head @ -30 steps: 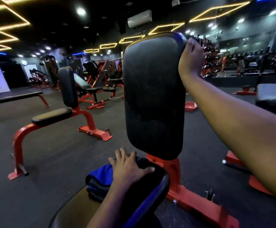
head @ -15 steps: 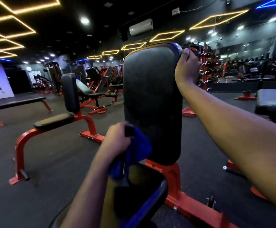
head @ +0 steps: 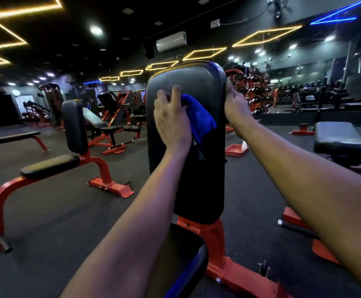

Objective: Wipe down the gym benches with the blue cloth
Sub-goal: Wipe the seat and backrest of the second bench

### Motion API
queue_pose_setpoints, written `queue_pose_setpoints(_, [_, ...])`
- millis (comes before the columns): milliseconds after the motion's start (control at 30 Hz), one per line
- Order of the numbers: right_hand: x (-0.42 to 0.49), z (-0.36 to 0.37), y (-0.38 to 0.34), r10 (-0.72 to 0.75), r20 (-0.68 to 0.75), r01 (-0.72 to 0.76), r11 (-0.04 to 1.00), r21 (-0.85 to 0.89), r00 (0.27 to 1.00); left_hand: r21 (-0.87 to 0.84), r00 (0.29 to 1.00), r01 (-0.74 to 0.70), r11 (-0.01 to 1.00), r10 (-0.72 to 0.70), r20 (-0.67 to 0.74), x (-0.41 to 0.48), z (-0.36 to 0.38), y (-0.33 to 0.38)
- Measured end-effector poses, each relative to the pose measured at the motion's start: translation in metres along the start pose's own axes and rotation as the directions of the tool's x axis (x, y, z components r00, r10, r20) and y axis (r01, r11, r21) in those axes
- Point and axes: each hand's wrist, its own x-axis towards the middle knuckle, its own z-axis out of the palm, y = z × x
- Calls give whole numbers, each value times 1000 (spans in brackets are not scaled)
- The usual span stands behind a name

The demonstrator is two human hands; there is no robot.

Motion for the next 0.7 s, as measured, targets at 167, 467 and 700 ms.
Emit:
queue_pose_setpoints(167, [-2,3,1,-32,-55,29,998,-62,998,79,927,-15,997,-16,375,43,-12,-16])
queue_pose_setpoints(467, [-64,11,-15,-433,-363,277,870,-408,825,51,889,61,997,-78,450,32,-5,-20])
queue_pose_setpoints(700, [-110,31,-17,-340,-162,197,805,-560,926,-124,812,110,986,-18,583,37,-33,-23])
